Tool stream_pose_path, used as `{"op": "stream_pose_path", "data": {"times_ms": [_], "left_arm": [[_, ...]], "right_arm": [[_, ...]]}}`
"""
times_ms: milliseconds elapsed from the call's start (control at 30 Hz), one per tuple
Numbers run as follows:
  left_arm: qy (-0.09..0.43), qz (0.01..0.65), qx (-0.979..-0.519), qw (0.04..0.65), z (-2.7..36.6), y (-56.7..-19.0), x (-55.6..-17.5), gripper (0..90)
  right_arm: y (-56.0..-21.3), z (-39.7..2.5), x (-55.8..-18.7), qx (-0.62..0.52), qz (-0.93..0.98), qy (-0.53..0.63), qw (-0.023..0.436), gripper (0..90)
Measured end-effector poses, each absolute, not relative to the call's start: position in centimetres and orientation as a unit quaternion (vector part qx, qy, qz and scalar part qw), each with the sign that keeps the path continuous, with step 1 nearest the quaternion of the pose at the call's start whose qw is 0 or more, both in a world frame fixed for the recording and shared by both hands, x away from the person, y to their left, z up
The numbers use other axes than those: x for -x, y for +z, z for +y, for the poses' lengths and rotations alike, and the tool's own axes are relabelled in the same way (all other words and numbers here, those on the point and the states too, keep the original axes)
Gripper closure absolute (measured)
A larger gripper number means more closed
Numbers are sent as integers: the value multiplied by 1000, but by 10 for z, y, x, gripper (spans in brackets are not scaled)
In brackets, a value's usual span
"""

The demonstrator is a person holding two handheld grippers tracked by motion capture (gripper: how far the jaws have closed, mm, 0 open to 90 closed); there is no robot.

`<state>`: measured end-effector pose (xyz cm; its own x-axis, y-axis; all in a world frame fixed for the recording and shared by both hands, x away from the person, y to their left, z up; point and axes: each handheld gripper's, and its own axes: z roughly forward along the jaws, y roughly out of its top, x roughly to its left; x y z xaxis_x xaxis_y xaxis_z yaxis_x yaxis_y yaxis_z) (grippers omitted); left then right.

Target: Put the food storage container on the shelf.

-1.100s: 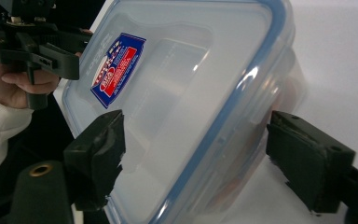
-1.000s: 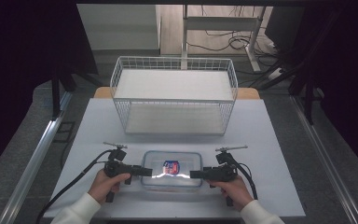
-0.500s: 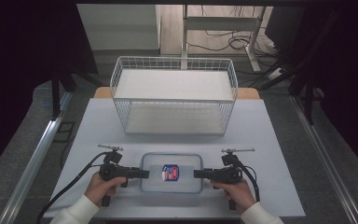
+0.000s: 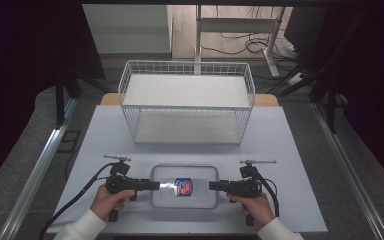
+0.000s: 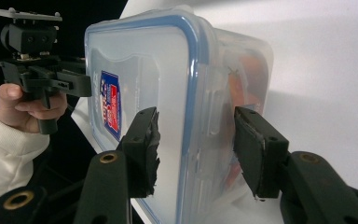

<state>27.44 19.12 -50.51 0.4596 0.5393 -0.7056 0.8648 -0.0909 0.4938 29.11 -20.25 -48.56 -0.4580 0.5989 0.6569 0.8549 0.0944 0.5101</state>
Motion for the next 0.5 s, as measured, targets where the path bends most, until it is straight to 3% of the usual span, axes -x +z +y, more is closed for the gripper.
{"op": "stream_pose_path", "data": {"times_ms": [500], "left_arm": [[-163, 485, -719, 472, 189, -496, -277, 495]], "right_arm": [[-477, -204, -292, 487, -730, -465, 121, 517]]}}
